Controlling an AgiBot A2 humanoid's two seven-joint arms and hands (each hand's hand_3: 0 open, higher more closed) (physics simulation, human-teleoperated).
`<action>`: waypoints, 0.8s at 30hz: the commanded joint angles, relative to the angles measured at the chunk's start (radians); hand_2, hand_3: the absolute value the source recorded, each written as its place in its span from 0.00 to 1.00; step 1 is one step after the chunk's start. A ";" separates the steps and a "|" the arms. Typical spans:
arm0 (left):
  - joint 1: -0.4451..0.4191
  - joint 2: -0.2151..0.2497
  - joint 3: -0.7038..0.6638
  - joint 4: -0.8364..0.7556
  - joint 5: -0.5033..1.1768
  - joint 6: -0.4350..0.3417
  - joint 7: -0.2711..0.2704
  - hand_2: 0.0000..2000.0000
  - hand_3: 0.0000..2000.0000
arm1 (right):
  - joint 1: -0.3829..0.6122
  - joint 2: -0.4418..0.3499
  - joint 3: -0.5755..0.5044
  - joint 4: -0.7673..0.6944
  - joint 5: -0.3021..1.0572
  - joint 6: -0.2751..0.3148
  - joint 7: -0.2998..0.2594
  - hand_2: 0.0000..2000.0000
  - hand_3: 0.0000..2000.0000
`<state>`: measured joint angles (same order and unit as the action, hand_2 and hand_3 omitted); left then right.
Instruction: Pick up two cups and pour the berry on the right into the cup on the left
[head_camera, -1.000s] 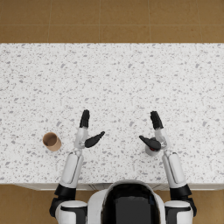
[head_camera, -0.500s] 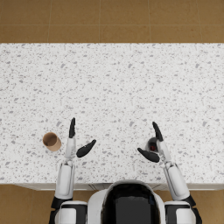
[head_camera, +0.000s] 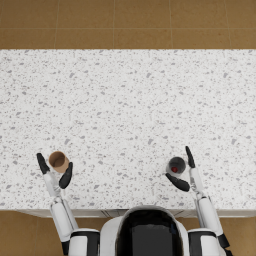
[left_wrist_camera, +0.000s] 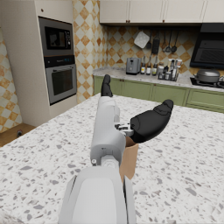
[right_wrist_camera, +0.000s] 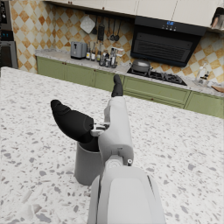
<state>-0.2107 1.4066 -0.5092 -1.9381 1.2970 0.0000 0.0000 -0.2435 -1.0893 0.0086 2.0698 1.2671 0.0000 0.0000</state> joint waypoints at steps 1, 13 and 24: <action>-0.017 0.017 -0.008 0.058 0.031 0.000 0.000 0.00 0.00 | -0.070 -0.001 -0.094 -0.035 0.000 0.000 0.000 0.00 0.00; -0.004 0.021 0.023 0.209 0.110 0.000 0.000 0.00 0.00 | -0.083 -0.024 0.020 -0.093 0.110 0.000 0.000 0.00 0.00; 0.033 0.013 0.080 0.313 0.111 0.000 0.000 0.00 0.00 | 0.041 -0.089 0.088 -0.266 0.112 0.000 0.000 0.00 0.00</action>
<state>-0.1891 1.4272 -0.4440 -1.6361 1.4081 0.0000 0.0000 -0.2353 -1.1690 0.0870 1.8506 1.3787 0.0000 0.0000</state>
